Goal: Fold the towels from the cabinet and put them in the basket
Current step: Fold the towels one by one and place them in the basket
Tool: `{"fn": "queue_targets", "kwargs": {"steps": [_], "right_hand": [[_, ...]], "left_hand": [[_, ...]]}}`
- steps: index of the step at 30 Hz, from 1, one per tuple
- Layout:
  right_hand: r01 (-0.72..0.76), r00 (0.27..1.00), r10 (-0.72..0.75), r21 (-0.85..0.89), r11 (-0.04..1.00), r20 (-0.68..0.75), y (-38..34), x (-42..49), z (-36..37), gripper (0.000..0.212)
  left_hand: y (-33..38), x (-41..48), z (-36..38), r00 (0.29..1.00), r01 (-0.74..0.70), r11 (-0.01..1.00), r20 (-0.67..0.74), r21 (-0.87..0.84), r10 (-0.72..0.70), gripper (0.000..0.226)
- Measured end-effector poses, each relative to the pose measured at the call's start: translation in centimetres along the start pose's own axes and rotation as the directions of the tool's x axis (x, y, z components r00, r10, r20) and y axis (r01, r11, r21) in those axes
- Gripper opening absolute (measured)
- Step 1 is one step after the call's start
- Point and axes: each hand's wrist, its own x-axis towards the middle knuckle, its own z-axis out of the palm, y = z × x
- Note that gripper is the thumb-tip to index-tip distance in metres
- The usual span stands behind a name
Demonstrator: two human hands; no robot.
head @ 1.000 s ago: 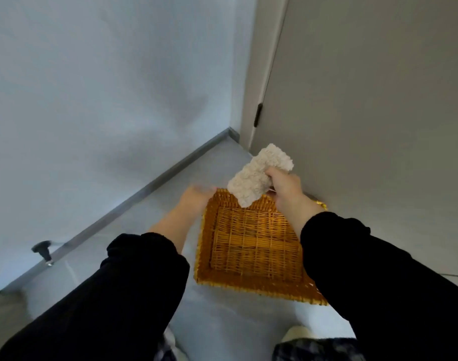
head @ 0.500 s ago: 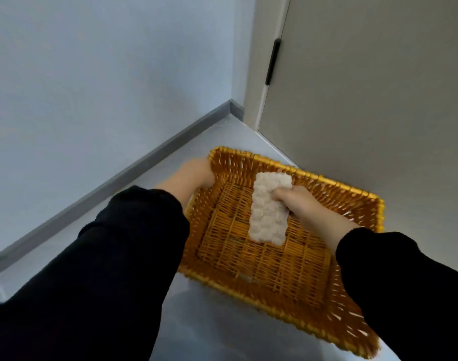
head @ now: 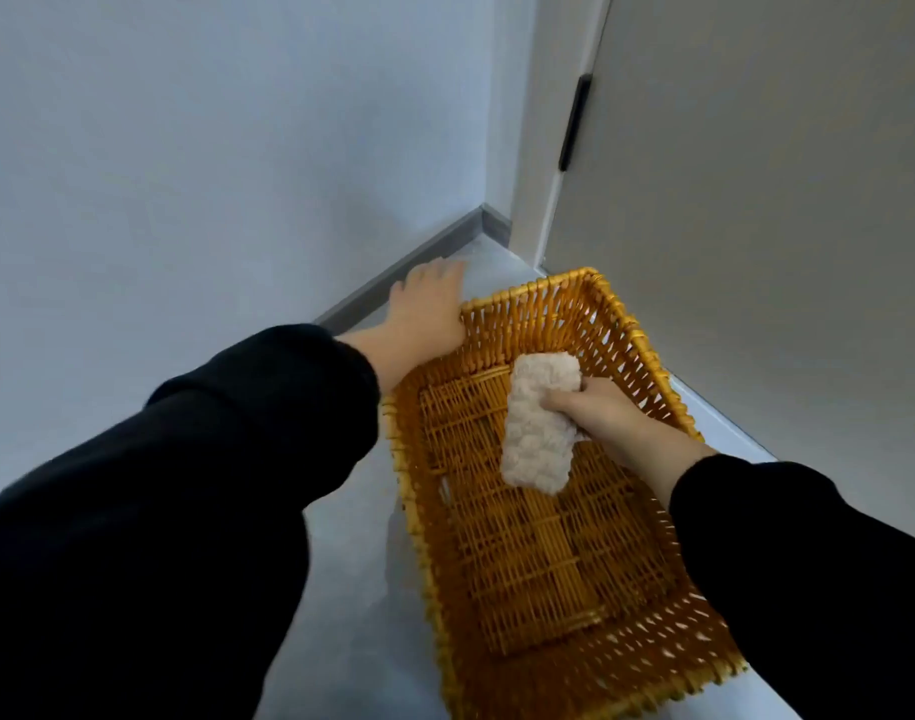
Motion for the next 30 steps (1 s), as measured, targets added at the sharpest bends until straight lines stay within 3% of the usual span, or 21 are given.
{"fn": "queue_targets", "kwargs": {"steps": [1, 2, 3, 4, 5, 6, 8, 10, 15, 21, 24, 30], "right_hand": [[0.005, 1.000, -0.005, 0.013, 1.000, 0.006, -0.2, 0.4, 0.7, 0.033], [0.006, 1.000, -0.007, 0.034, 0.999, 0.018, -0.4, 0.6, 1.3, 0.031], [0.005, 0.999, -0.006, 0.045, 0.999, 0.034, -0.6, 0.8, 2.2, 0.029], [0.004, 0.998, -0.007, 0.043, 0.999, 0.055, -0.7, 1.0, 3.0, 0.029], [0.003, 0.997, -0.006, 0.028, 1.000, 0.081, -0.8, 1.2, 3.8, 0.030], [0.006, 0.994, -0.007, 0.018, 1.000, 0.106, -0.8, 1.4, 4.5, 0.032], [0.012, 0.993, -0.017, 0.039, 0.999, 0.114, -0.5, 1.6, 5.7, 0.036], [0.016, 0.997, -0.022, 0.086, 0.996, 0.075, -0.3, 1.8, 6.5, 0.036], [-0.004, 0.995, -0.011, 0.156, 0.988, 0.097, 0.9, 1.9, 6.7, 0.017], [0.033, 0.997, -0.036, -0.047, 0.998, -0.075, 1.3, 3.1, 5.5, 0.031], [0.047, 0.993, -0.056, -0.088, 0.995, -0.104, 0.8, 3.8, 5.3, 0.034], [-0.045, 0.998, 0.038, 0.161, 0.986, 0.044, -0.4, 5.3, 7.2, 0.034]], "left_hand": [[-1.1, -1.3, 0.4, 0.991, 0.125, 0.986, -0.039, -0.109, -0.130, 0.086], [-1.8, -2.6, 0.9, 0.951, 0.278, 0.906, -0.041, -0.321, -0.306, 0.092], [-2.3, -4.0, 1.6, 0.864, 0.431, 0.703, 0.036, -0.565, -0.502, 0.097], [-2.4, -5.5, 2.3, 0.756, 0.528, 0.434, 0.172, -0.730, -0.631, 0.097], [-2.3, -6.9, 3.2, 0.680, 0.573, 0.223, 0.305, -0.788, -0.667, 0.089], [-2.1, -8.0, 4.3, 0.672, 0.585, 0.152, 0.370, -0.797, -0.642, 0.070], [-2.0, -9.5, 5.6, 0.775, 0.542, 0.308, 0.324, -0.782, -0.542, 0.031], [-2.3, -9.5, 5.9, 0.828, 0.501, 0.417, 0.281, -0.758, -0.485, 0.021], [-2.3, -8.0, 5.1, 0.849, 0.490, 0.470, 0.279, -0.734, -0.449, 0.011], [-1.8, -5.7, 4.2, 0.882, 0.456, 0.549, 0.276, -0.701, -0.381, 0.024], [-1.9, -5.3, 4.6, 0.875, 0.466, 0.540, 0.277, -0.701, -0.397, 0.014], [-1.9, -5.3, 5.1, 0.875, 0.456, 0.559, 0.232, -0.693, -0.425, 0.014]]}}
